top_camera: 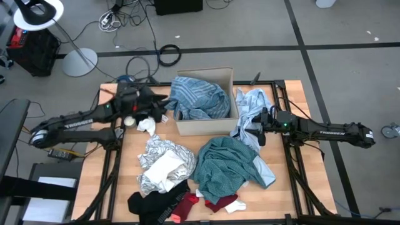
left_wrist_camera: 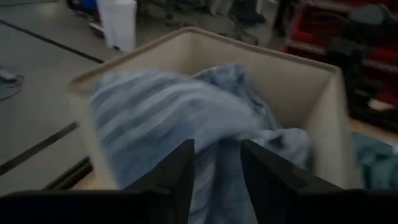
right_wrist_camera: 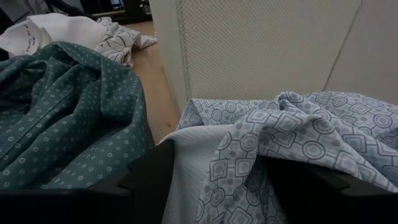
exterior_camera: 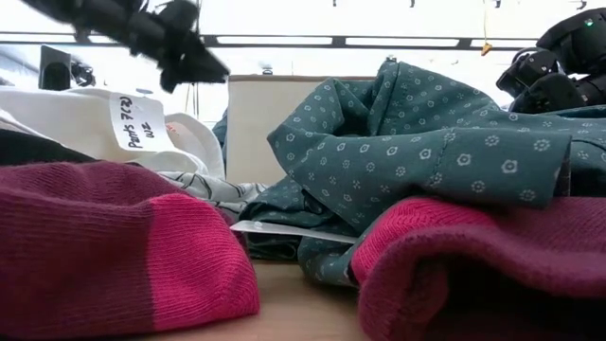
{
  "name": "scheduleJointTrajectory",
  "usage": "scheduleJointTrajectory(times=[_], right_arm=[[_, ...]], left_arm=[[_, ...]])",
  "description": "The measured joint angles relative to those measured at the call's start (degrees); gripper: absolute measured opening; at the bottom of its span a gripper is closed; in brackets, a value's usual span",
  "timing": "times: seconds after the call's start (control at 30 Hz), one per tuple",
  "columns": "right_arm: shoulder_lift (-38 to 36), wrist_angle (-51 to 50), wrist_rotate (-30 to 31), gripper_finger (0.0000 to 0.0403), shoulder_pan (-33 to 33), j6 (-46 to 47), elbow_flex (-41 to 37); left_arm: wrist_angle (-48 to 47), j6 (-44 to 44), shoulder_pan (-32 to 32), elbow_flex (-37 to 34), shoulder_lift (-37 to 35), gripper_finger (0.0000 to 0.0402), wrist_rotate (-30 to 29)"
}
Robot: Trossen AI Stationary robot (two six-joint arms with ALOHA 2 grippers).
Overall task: Sort clothes
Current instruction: Put the dark blue shirt into the laundry organizer
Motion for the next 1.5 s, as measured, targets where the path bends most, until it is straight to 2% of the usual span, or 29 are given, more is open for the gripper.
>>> scheduleJointTrajectory(times=[0.17, 0.33, 0.5, 0.67, 0.77, 0.83, 0.9, 1.07, 1.23, 1.37, 1.5], right_arm=[[0.0, 0.0, 0.0, 0.0254, 0.0, 0.0, 0.0], [0.0, 0.0, 0.0, 0.0254, 0.0, 0.0, 0.0], [0.0, 0.0, 0.0, 0.0254, 0.0, 0.0, 0.0], [0.0, 0.0, 0.0, 0.0254, 0.0, 0.0, 0.0], [0.0, 0.0, 0.0, 0.0254, 0.0, 0.0, 0.0], [0.0, 0.0, 0.0, 0.0254, 0.0, 0.0, 0.0], [0.0, 0.0, 0.0, 0.0254, 0.0, 0.0, 0.0], [0.0, 0.0, 0.0, 0.0254, 0.0, 0.0, 0.0], [0.0, 0.0, 0.0, 0.0254, 0.0, 0.0, 0.0], [0.0, 0.0, 0.0, 0.0254, 0.0, 0.0, 0.0], [0.0, 0.0, 0.0, 0.0254, 0.0, 0.0, 0.0]], left_arm=[[4.9, -1.2, 2.8, -9.1, -1.5, 0.0136, 0.1], [8.7, 1.5, 4.8, -13.3, 1.1, 0.0136, 0.5], [14.4, 3.7, 5.9, -14.0, 5.9, 0.0136, 5.8], [20.5, 3.7, 6.0, -14.0, 13.5, 0.0133, 8.3], [25.2, 0.7, 6.0, -13.3, 17.6, 0.0094, 10.6], [27.0, 0.8, 5.9, -12.1, 18.8, 0.0041, 11.6], [27.0, 1.5, 5.9, -10.3, 18.9, 0.0014, 11.9], [25.6, 2.4, 5.9, -3.9, 17.5, 0.0004, 13.2], [21.1, 3.8, 5.9, 6.2, 17.6, 0.0002, 16.7], [18.0, 4.9, 4.8, 15.2, 20.4, 0.0001, 17.2], [16.0, 6.2, 3.9, 24.7, 26.5, 0.0001, 20.1]])
